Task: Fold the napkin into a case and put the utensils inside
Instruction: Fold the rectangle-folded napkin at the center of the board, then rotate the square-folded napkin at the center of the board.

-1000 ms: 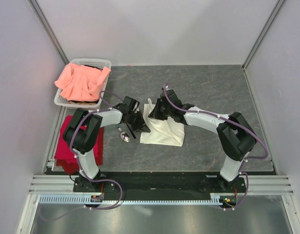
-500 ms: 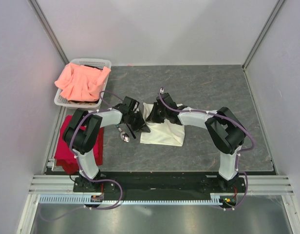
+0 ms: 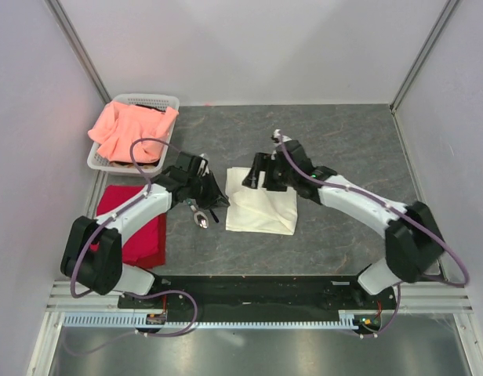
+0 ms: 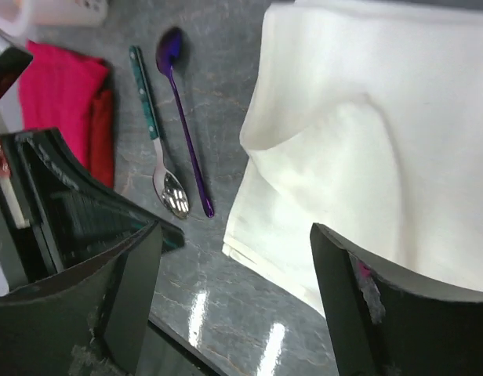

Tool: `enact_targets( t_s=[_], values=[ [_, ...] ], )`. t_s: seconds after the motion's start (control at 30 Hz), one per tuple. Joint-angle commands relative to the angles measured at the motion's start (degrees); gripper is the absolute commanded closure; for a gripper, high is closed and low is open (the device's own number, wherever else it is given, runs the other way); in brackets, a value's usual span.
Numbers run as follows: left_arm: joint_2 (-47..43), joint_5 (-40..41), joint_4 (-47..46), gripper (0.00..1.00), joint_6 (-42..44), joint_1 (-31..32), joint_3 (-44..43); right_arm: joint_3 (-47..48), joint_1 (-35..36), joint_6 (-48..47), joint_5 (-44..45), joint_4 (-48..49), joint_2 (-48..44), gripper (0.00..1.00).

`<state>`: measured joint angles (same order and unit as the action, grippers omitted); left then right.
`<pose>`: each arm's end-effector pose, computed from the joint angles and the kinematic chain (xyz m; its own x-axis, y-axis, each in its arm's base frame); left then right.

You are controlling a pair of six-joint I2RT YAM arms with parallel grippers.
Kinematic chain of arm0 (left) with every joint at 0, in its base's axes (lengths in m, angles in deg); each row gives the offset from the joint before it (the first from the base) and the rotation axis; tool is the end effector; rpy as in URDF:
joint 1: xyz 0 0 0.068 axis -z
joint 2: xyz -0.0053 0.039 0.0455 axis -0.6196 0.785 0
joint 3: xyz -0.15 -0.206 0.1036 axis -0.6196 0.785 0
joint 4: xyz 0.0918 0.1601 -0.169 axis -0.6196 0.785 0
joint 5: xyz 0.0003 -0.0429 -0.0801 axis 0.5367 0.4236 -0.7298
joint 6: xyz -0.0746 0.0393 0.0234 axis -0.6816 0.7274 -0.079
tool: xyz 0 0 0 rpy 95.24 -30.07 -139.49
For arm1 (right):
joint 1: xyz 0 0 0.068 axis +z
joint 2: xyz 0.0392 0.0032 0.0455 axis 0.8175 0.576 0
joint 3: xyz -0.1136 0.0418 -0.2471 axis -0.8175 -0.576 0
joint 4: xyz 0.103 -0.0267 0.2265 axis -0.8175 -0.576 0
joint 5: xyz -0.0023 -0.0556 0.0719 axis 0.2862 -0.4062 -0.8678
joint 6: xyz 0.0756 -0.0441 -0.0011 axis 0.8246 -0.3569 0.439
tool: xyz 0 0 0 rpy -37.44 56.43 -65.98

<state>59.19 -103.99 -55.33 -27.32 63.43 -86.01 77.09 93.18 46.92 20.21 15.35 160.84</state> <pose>0.2573 -0.1509 0.1841 -0.9354 -0.2817 -0.2135 -0.0981 0.7872 -0.6089 0.2953 0.2470 0.2294 -0.8228 0.1607 -0.5451 -0.2200 0.7943 0.5663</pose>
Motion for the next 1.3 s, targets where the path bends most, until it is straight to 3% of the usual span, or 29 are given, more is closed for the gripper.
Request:
enact_targets(
  t_s=[0.0,0.2,0.37,0.5,0.7,0.9,1.1,1.27],
  values=[
    [1.3,1.73,1.63,0.86,4.73,-0.36,-6.24,-10.2,-4.85,-3.32,3.51,-3.98,-9.46,0.17],
    [16.42,-2.74,2.77,0.9,7.64,-0.36,-26.34,-14.08,-7.85,-5.68,2.28,-2.67,-11.67,0.26],
    [31.63,-3.72,6.01,0.92,9.31,-0.36,-38.22,-10.49,-9.34,-8.06,0.26,-0.64,-5.53,0.26],
    [39.37,-4.34,6.37,0.94,9.84,-0.19,-44.38,-9.51,-10.57,-6.92,-0.27,-0.46,-1.66,0.46],
    [43.69,-1.71,7.86,0.95,10.8,-0.19,-43.88,-12.85,-11.27,-5.95,2.37,2.43,-0.16,0.58],
    [41.24,0.32,8.48,0.96,11.08,-0.1,-36.86,-12.15,-13.38,-7.97,3.51,4.46,6.07,0.62],
    [34.22,-2.14,6.11,0.96,10.45,2.27,-28.15,-6.53,-15.06,-12.71,5.36,2.97,13.1,0.66],
    [29.63,-9.94,2.77,0.95,10.98,3.59,-23.84,-4.06,-15.06,-12.55,0.27,1.55,13.47,0.68]
  ],
)
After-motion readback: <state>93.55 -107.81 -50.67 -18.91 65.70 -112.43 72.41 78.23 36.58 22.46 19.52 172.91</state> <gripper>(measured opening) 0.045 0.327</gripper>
